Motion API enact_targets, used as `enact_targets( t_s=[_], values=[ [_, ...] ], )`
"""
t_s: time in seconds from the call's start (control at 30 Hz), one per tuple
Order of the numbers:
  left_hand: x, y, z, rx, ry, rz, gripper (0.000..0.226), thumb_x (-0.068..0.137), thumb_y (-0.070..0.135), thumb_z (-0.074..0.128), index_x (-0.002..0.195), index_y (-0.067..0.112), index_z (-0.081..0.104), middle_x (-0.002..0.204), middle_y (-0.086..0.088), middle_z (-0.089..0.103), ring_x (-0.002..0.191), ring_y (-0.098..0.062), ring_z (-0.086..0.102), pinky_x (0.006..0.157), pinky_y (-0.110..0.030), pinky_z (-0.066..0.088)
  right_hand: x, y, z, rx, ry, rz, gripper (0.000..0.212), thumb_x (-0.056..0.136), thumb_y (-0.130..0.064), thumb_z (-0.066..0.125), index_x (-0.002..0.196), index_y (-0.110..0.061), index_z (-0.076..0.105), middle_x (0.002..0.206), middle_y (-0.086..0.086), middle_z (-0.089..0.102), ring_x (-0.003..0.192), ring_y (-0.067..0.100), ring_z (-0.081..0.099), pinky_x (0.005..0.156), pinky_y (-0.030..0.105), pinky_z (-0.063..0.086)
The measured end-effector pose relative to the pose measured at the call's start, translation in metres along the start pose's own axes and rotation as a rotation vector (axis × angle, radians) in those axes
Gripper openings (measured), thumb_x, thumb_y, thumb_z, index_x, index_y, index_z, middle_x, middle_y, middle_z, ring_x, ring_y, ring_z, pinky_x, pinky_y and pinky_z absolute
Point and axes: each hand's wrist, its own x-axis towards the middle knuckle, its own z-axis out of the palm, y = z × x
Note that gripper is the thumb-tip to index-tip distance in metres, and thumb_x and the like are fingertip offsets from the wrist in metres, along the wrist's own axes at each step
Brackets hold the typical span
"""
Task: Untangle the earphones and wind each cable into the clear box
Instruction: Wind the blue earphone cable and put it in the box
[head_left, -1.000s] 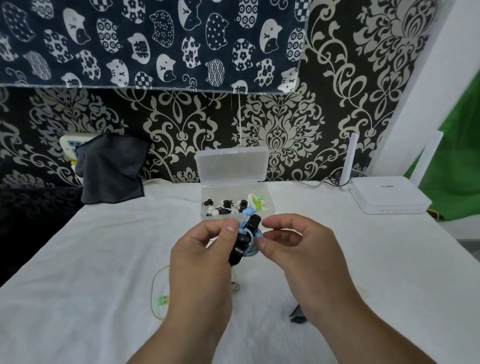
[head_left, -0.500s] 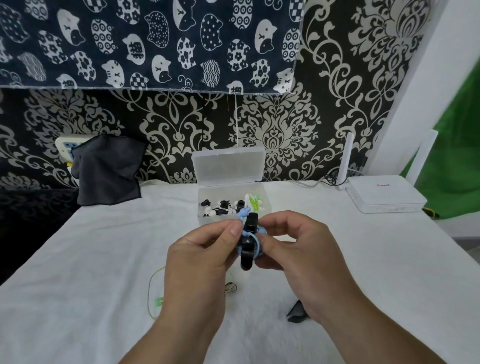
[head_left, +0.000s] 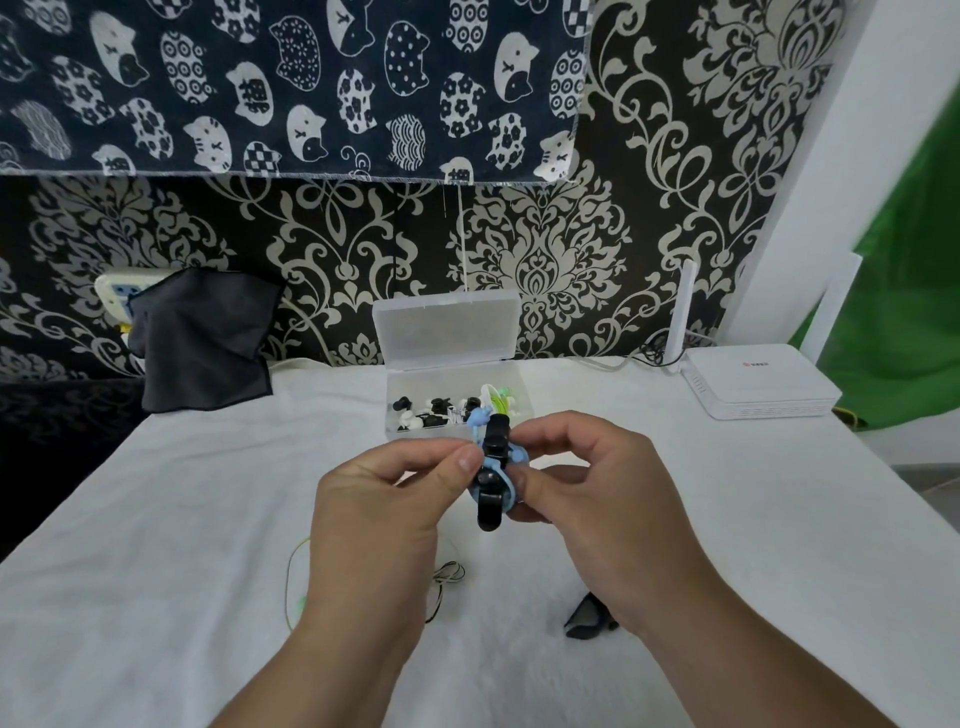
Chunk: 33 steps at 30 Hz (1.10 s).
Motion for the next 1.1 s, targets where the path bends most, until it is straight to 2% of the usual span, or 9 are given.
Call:
enact_targets(
  t_s=[0.2,0.33,0.57,0.67,0.8,0.87,0.93,1.03,1.1],
  values=[
    [0.004,-0.001,-0.003,0.134,-0.075,-0.048,0.004,0.069,0.014,0.08,0.069,0.011,0.078,0.079,-0.012,0.076,0.085,-0.028,0.073,0.094,-0.043,0.054,0.0,0.001,-0.002,-0.011,-0.005,-0.005,0.022,0.083,0.001,0.076,0.094,-0.018,0.074,0.085,0.002,0.076,0.069,0.019,0.075,0.068,0.027,0.061],
    [0.005,-0.001,-0.005,0.198,-0.064,0.012,0.011,0.074,0.007,0.08,0.066,0.014,0.077,0.073,-0.009,0.075,0.072,-0.021,0.072,0.068,-0.021,0.053,0.0,-0.001,-0.004,0.014,-0.046,0.015,0.022,0.086,0.002,0.07,0.094,-0.019,0.074,0.075,0.006,0.077,0.071,0.021,0.075,0.077,0.036,0.062],
    [0.005,-0.001,-0.004,0.256,-0.041,0.078,0.013,0.073,0.006,0.082,0.063,0.01,0.075,0.057,-0.003,0.069,0.05,-0.006,0.058,0.049,-0.011,0.042,-0.001,-0.001,-0.006,0.041,-0.087,0.037,0.024,0.082,-0.005,0.077,0.098,-0.021,0.073,0.078,0.007,0.077,0.077,0.021,0.075,0.083,0.043,0.06],
    [0.005,-0.002,-0.005,0.245,-0.064,0.058,0.012,0.073,0.008,0.082,0.063,0.01,0.074,0.059,-0.005,0.07,0.057,-0.019,0.065,0.057,-0.018,0.05,0.0,-0.001,-0.007,0.059,-0.091,0.044,0.023,0.085,-0.001,0.072,0.099,-0.019,0.075,0.081,0.007,0.078,0.078,0.021,0.076,0.079,0.037,0.06],
    [0.008,-0.003,-0.009,0.163,-0.134,-0.041,0.012,0.062,0.014,0.084,0.064,0.008,0.074,0.074,-0.019,0.073,0.082,-0.043,0.07,0.086,-0.046,0.058,0.001,0.001,-0.006,0.073,-0.087,0.045,0.023,0.087,0.001,0.068,0.097,-0.019,0.076,0.082,0.008,0.077,0.08,0.022,0.076,0.08,0.038,0.061],
    [0.011,-0.004,-0.011,0.047,-0.143,-0.104,0.024,0.045,0.02,0.085,0.06,0.007,0.07,0.074,-0.023,0.07,0.079,-0.043,0.07,0.081,-0.041,0.06,0.001,0.001,-0.006,0.072,-0.087,0.044,0.022,0.087,0.0,0.069,0.096,-0.019,0.076,0.081,0.008,0.077,0.079,0.023,0.076,0.081,0.04,0.061],
    [0.014,-0.004,-0.012,-0.038,-0.139,-0.145,0.039,0.036,0.018,0.084,0.068,0.005,0.065,0.062,-0.015,0.057,0.066,-0.032,0.065,0.071,-0.033,0.061,0.001,0.002,-0.006,0.072,-0.093,0.04,0.022,0.088,0.0,0.069,0.095,-0.019,0.076,0.082,0.008,0.078,0.079,0.023,0.076,0.081,0.04,0.061],
    [0.018,-0.006,-0.015,-0.059,-0.174,-0.187,0.053,0.038,0.012,0.083,0.087,0.008,0.062,0.055,-0.001,0.044,0.055,-0.018,0.058,0.066,-0.029,0.059,0.001,0.002,-0.007,0.089,-0.108,0.043,0.02,0.089,0.001,0.067,0.095,-0.016,0.076,0.085,0.009,0.078,0.08,0.025,0.076,0.081,0.04,0.061],
    [0.019,-0.007,-0.016,-0.058,-0.203,-0.207,0.048,0.039,0.011,0.084,0.084,0.011,0.065,0.057,-0.002,0.043,0.058,-0.019,0.055,0.066,-0.028,0.059,0.002,0.002,-0.008,0.111,-0.123,0.049,0.021,0.09,0.002,0.066,0.096,-0.014,0.077,0.088,0.01,0.078,0.081,0.027,0.076,0.08,0.042,0.061]
  ],
)
